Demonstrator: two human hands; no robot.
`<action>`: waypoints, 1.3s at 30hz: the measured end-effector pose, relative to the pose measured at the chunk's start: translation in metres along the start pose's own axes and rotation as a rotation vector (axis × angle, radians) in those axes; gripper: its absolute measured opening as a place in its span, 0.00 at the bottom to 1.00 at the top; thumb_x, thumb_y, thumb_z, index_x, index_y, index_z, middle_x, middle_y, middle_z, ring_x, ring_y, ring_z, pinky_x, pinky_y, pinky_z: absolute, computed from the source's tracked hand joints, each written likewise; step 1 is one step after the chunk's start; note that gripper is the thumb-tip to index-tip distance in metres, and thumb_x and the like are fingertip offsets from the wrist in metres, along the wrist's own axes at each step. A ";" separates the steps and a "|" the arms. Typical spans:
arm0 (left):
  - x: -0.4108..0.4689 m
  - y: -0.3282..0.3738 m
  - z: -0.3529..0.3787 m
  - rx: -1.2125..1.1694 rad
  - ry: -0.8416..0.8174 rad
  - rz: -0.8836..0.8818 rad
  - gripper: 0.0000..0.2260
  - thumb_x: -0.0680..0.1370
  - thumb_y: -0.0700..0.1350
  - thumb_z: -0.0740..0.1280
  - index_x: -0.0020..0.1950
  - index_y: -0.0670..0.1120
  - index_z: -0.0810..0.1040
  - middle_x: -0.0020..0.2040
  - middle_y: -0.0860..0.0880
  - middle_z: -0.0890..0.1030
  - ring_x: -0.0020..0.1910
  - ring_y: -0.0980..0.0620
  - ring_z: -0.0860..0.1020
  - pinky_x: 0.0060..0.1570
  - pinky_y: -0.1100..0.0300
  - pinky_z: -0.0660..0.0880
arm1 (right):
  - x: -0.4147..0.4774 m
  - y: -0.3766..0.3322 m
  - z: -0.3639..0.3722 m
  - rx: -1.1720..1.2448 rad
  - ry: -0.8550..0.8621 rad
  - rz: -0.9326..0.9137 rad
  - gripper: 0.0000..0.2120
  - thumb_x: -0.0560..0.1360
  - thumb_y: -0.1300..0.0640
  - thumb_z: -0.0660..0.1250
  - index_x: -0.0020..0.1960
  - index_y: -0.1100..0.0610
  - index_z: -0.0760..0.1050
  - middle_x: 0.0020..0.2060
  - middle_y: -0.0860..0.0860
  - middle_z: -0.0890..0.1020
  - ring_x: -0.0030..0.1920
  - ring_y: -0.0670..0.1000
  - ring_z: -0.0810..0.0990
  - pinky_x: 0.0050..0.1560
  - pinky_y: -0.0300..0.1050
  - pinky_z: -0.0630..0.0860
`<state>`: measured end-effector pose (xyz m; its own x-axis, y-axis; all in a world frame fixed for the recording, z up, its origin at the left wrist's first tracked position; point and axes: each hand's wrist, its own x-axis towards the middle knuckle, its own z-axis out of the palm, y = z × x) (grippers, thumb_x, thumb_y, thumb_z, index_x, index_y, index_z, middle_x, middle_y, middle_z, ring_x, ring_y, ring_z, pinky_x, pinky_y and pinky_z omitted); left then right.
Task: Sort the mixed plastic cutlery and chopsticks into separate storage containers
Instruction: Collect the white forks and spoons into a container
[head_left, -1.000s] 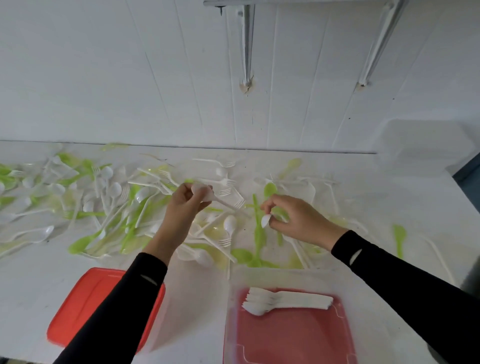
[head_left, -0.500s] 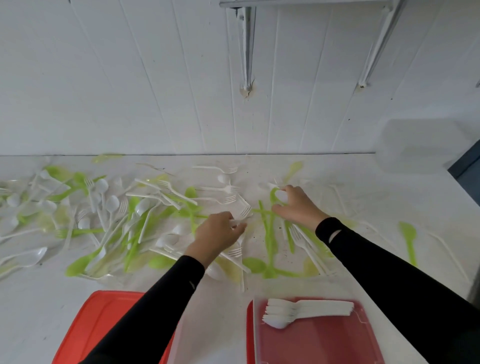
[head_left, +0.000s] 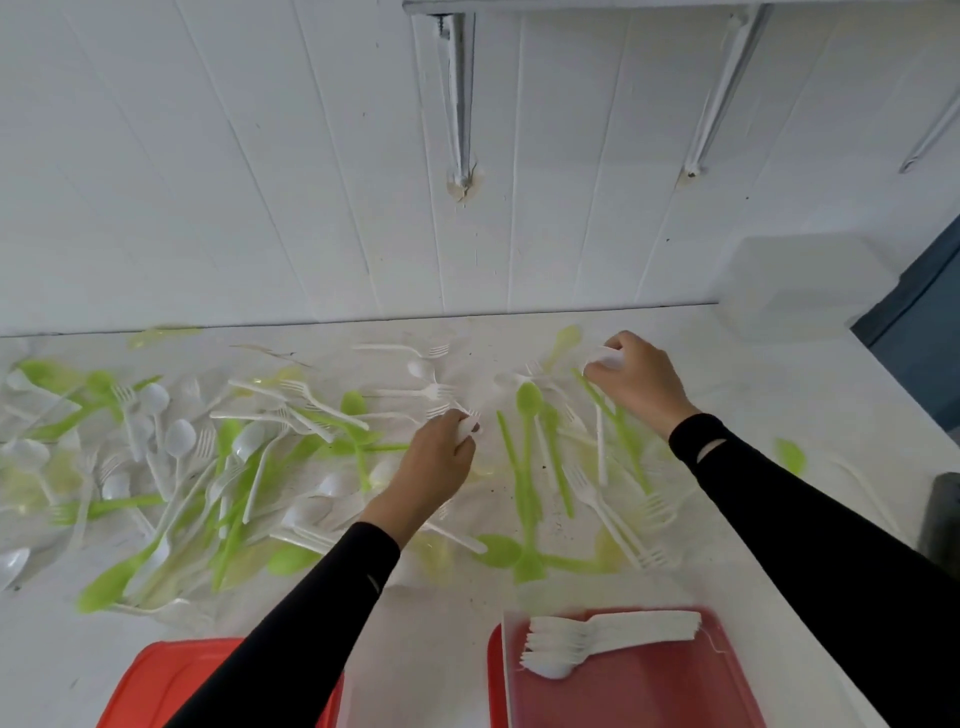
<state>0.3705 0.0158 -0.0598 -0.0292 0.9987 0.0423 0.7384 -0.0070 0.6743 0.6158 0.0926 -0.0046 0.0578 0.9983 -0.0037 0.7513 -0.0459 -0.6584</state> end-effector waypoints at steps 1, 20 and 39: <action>0.004 0.004 -0.004 -0.054 0.010 0.003 0.07 0.80 0.39 0.63 0.56 0.41 0.77 0.50 0.45 0.82 0.51 0.43 0.78 0.44 0.61 0.66 | 0.003 0.000 -0.006 0.044 0.024 0.002 0.15 0.72 0.50 0.69 0.56 0.54 0.72 0.49 0.49 0.77 0.48 0.53 0.75 0.44 0.44 0.68; -0.010 -0.035 -0.085 -0.067 -0.158 0.036 0.06 0.71 0.51 0.77 0.41 0.53 0.82 0.36 0.56 0.82 0.31 0.60 0.74 0.37 0.62 0.71 | 0.039 -0.040 0.082 -0.195 -0.257 -0.191 0.08 0.75 0.62 0.63 0.41 0.54 0.78 0.43 0.52 0.75 0.47 0.57 0.75 0.39 0.44 0.69; -0.036 -0.066 -0.064 0.413 -0.050 -0.329 0.20 0.74 0.63 0.69 0.53 0.48 0.72 0.51 0.51 0.75 0.50 0.48 0.77 0.45 0.54 0.73 | 0.046 -0.024 0.031 -0.126 0.239 -0.245 0.12 0.80 0.58 0.60 0.62 0.60 0.69 0.47 0.59 0.78 0.47 0.60 0.76 0.40 0.46 0.65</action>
<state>0.2797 -0.0233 -0.0583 -0.2794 0.9461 -0.1641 0.8999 0.3176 0.2989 0.5804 0.1404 -0.0124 0.0073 0.9445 0.3284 0.8361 0.1744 -0.5201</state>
